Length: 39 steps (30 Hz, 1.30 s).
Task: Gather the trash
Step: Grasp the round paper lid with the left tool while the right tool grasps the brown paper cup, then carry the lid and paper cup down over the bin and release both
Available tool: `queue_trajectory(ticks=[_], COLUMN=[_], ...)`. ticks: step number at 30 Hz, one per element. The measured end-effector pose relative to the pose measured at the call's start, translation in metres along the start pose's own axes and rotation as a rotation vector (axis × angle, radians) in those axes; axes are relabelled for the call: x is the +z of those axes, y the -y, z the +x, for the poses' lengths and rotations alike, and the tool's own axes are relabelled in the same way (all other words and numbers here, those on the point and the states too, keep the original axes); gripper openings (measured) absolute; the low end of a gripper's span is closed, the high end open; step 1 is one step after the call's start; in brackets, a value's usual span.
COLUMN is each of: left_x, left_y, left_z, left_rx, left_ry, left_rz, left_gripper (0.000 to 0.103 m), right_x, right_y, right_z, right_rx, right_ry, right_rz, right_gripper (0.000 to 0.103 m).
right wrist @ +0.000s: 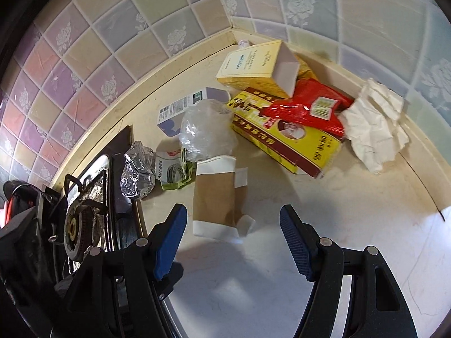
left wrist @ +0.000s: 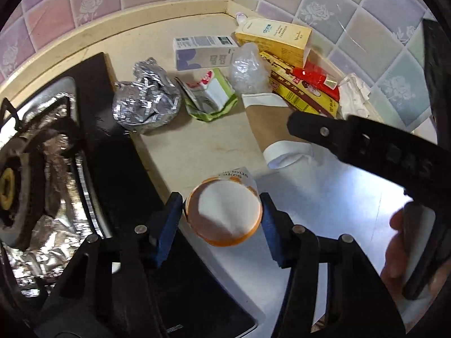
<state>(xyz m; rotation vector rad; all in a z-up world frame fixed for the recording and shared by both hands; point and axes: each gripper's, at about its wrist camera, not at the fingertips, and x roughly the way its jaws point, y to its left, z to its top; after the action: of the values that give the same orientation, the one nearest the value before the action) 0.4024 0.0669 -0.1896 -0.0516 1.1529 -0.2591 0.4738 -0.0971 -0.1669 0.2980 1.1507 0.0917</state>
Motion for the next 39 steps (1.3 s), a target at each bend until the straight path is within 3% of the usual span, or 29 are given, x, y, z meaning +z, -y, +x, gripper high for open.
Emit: queue_trajectory(ticks=[10, 13, 20, 29, 39], left_x=[0.001, 0.003, -0.004, -0.023, -0.075], left_y=[-0.036, -0.041, -0.04, -0.023, 0.022], left_z=[-0.038, -0.045, -0.063, -0.105, -0.168], left_rx=[0.039, 0.041, 0.045, 0.056, 0.051], left_ry=[0.058, 0.07, 0.092, 0.146, 0.208], left_rz=[-0.076, -0.089, -0.097, -0.097, -0.113], left_gripper=[0.052, 0.052, 0.052, 0.052, 0.052], right_x=[0.008, 0.006, -0.004, -0.03, -0.09], right_y=[-0.019, -0.02, -0.024, -0.028, -0.019], right_z=[0.042, 0.052, 0.048, -0.017, -0.132], right_rx=[-0.047, -0.064, -0.082, -0.031, 0.025], right_ry=[-0.052, -0.069, -0.038, 0.029, 0.123], right_rz=[-0.056, -0.07, -0.091, -0.116, -0.174], right_gripper=[0.069, 0.057, 0.055, 0.054, 0.054])
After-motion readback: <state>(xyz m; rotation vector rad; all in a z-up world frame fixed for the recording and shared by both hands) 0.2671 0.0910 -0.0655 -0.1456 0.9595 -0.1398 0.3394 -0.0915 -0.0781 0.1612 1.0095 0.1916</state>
